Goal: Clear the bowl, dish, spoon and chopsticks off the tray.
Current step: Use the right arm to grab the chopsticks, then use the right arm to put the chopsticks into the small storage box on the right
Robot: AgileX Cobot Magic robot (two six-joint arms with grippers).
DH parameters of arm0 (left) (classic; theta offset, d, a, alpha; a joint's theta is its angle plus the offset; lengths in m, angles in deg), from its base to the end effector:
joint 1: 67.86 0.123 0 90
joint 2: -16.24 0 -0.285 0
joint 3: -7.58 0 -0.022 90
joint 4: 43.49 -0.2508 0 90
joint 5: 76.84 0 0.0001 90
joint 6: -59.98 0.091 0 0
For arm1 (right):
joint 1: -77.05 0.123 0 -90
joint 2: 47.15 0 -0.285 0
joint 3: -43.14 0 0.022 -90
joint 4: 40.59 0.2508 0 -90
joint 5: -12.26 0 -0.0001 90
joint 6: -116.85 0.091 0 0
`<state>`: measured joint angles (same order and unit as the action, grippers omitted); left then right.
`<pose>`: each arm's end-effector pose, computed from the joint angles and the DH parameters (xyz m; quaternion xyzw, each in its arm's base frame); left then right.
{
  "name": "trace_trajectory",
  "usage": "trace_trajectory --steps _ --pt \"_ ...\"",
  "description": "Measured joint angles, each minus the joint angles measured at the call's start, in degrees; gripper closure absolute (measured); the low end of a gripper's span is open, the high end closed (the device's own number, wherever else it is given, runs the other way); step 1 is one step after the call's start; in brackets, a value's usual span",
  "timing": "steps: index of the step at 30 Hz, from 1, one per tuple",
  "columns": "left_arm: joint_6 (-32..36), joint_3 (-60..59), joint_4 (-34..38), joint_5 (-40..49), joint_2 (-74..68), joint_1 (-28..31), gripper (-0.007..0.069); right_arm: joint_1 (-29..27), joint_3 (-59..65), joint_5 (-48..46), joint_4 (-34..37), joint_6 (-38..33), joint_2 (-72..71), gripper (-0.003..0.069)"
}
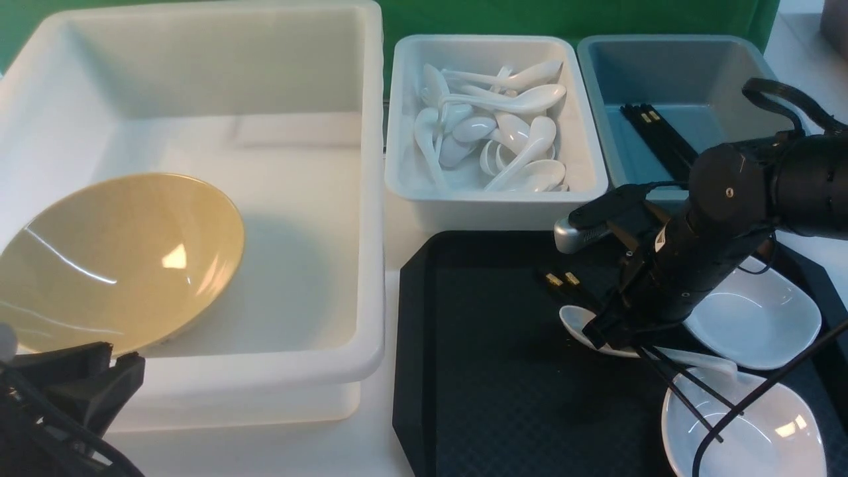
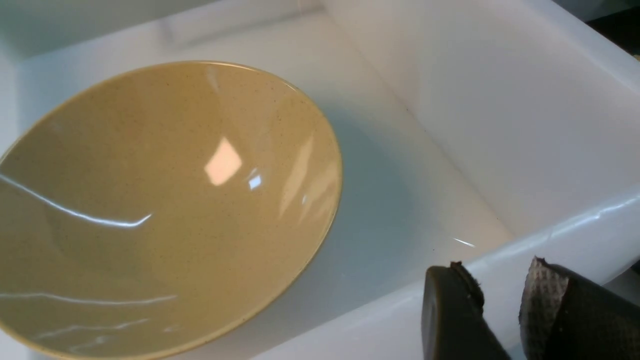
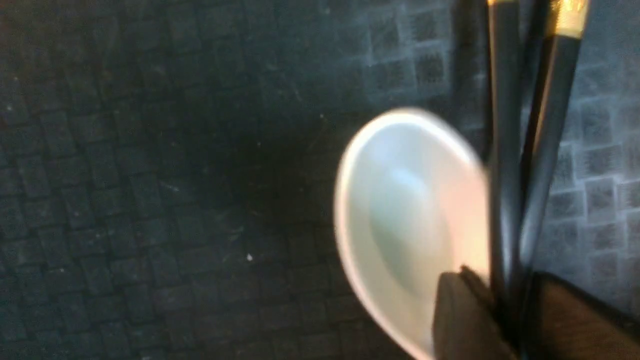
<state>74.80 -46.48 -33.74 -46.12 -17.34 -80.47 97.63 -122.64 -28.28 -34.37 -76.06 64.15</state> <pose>0.0883 -0.0278 0.2703 0.1635 0.8409 -0.0649 0.5118 0.3184 0.1264 0.1727 -0.2505 0.9597 0.0480 0.1182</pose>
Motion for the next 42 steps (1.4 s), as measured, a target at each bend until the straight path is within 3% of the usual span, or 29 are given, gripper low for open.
trace_trajectory --steps 4,8,12,18,20,32,42 --pt "0.0 0.0 0.0 0.1 0.0 0.0 0.0467 0.0 0.0 0.1 0.0 0.0 0.0 0.0317" --pt "0.0 0.0 0.0 0.4 0.0 0.0 0.0467 0.0 0.0 0.2 0.0 0.0 0.0 0.0298" --pt "0.0 0.0 0.0 0.4 0.0 0.0 0.0467 0.0 0.0 0.2 0.0 -0.1 0.0 0.0344" --pt "0.0 0.0 0.0 0.4 0.0 0.0 0.0467 0.0 -0.9 -0.2 0.0 -0.2 0.0 0.0547" --pt "0.0 0.0 0.0 0.4 0.0 0.0 0.0467 0.0 -1.7 -1.1 0.0 -0.3 0.0 0.0569" --pt "0.0 0.0 0.0 0.4 0.0 0.0 0.0467 0.0 -4.6 -8.9 0.0 -2.5 -2.0 0.0572" --pt "0.0 0.0 0.1 0.0 0.0 0.0 0.0467 -0.1 -4.6 -14.6 -1.0 -7.9 -16.8 0.0572"
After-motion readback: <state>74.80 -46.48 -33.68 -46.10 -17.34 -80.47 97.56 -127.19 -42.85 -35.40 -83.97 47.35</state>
